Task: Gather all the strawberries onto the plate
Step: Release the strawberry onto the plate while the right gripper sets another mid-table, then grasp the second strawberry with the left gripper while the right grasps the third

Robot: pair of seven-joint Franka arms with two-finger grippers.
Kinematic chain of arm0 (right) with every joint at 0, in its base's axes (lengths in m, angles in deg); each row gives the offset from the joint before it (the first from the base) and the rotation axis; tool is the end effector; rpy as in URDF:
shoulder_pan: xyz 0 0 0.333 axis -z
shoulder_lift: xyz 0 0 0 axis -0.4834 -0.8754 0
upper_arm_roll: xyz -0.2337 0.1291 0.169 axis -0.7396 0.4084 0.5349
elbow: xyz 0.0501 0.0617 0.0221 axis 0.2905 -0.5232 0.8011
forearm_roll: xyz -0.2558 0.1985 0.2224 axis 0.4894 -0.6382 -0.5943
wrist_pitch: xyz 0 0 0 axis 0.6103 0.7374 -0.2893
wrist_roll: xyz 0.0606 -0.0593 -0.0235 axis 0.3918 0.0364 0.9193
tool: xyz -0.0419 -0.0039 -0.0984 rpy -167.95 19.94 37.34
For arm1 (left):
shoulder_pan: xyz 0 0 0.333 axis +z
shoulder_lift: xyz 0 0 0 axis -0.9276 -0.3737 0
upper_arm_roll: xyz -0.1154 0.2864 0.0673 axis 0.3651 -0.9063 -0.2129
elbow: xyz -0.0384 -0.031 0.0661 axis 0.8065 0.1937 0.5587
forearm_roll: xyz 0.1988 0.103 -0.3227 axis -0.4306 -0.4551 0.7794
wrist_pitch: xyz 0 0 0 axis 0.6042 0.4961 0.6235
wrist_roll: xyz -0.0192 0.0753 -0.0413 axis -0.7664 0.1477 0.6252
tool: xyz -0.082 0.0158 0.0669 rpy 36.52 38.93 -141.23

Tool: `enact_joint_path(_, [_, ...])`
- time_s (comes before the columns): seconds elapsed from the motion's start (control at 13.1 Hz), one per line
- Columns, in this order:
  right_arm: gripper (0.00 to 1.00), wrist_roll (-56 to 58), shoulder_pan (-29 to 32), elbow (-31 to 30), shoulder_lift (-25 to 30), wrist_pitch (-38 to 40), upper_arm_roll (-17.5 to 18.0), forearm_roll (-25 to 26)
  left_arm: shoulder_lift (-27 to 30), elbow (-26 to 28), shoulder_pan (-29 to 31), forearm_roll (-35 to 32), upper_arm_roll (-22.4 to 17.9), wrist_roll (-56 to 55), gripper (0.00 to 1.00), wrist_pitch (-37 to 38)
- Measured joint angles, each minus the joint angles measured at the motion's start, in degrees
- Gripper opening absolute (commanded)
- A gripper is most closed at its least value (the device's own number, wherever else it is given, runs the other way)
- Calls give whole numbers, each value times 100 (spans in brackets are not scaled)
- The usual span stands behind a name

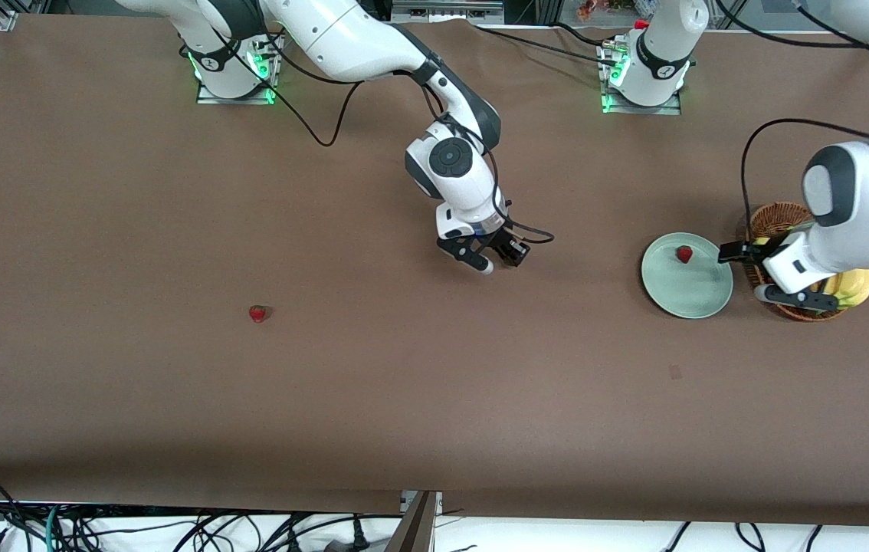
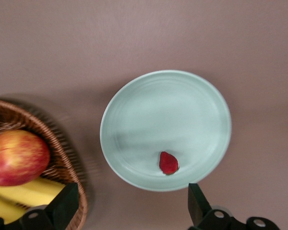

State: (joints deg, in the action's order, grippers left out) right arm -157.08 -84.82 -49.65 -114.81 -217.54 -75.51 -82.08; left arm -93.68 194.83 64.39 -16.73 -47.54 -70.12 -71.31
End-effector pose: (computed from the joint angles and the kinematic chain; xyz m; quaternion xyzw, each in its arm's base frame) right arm 0.4788 0.6284 0.2087 -0.9196 0.3283 -0.0088 0.2155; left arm 0.5813 0.0817 0.3350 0.9913 -0.0705 -0.1067 0.0313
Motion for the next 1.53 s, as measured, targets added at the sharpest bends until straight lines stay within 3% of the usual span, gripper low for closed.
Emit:
enact_joint_path(0.08, [81,-164,-40,11,-38,-150,-2,0,96,-90,-10,38,10,-48,100,125])
enact_joint_path(0.23, [84,-336,-66,30,-52,-282,-8,0,193,-98,-26,104,89,-237,100,170])
enact_joint_path(0.46, [85,-329,-57,171,-10,-143,-164,3,194,-94,-45,111,542,-992,100,170])
enact_joint_path(0.69, [85,441,153,307,309,1133,-439,2,193,-93,-87,111,1168,-1950,100,158])
enact_joint_path(1.07, [85,2959,1258,242,1341,3684,-534,-2,134,-74,-133,111,1721,-2972,100,-110])
enact_joint_path(1.22, [85,4157,1324,-124,1626,4270,-933,-1,-7,-58,-142,66,2109,-3664,100,-464])
enact_joint_path(1.53, [85,6158,1355,-1520,2088,4365,-1844,-3,-802,0,-276,-796,2904,-5566,100,-1817])
